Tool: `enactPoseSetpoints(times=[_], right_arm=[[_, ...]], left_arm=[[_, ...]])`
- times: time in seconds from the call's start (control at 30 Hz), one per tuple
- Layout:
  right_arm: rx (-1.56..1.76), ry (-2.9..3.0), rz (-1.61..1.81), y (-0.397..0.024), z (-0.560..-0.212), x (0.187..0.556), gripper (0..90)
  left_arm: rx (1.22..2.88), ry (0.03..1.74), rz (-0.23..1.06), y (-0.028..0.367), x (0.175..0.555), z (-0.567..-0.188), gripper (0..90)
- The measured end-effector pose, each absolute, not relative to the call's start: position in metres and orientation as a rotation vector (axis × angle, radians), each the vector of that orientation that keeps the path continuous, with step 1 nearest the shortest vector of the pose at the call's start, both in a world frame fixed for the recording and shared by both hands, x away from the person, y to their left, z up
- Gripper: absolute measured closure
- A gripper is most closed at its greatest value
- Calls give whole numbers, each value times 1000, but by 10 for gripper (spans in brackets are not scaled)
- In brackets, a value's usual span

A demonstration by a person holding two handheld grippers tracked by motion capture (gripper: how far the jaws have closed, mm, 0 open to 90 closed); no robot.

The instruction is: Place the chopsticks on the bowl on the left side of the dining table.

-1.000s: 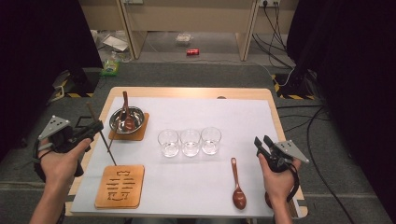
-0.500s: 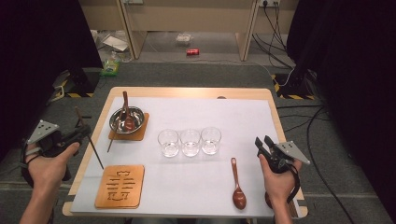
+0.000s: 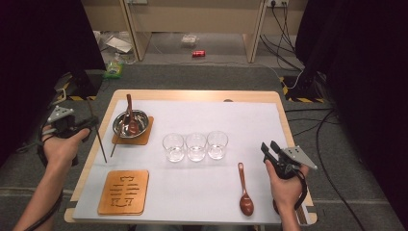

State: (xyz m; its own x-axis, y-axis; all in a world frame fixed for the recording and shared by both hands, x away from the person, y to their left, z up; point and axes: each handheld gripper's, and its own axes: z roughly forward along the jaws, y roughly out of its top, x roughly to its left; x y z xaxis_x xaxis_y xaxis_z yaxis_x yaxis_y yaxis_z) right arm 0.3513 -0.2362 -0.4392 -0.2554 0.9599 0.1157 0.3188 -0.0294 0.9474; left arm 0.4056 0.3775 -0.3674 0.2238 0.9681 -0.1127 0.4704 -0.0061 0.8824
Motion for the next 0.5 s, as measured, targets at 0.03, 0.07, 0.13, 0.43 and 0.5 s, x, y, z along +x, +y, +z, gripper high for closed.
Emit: enactPoseSetpoints(times=[0.03, 0.07, 0.13, 0.43, 0.5], right_arm=[[1361, 1621, 1303, -236, -439, 351, 603], [1360, 1619, 1302, -237, -440, 351, 603], [1364, 1622, 1301, -237, -440, 351, 603], [1368, 1633, 1302, -237, -443, 352, 602], [1368, 1635, 1300, -237, -443, 352, 601]], left_arm=[[1627, 1385, 706, 377, 411, -368, 838], [1636, 1392, 699, 376, 417, -370, 837], [1656, 1409, 692, 373, 427, -372, 838], [1679, 1448, 670, 365, 462, -387, 836], [1679, 1461, 664, 364, 469, -391, 836]])
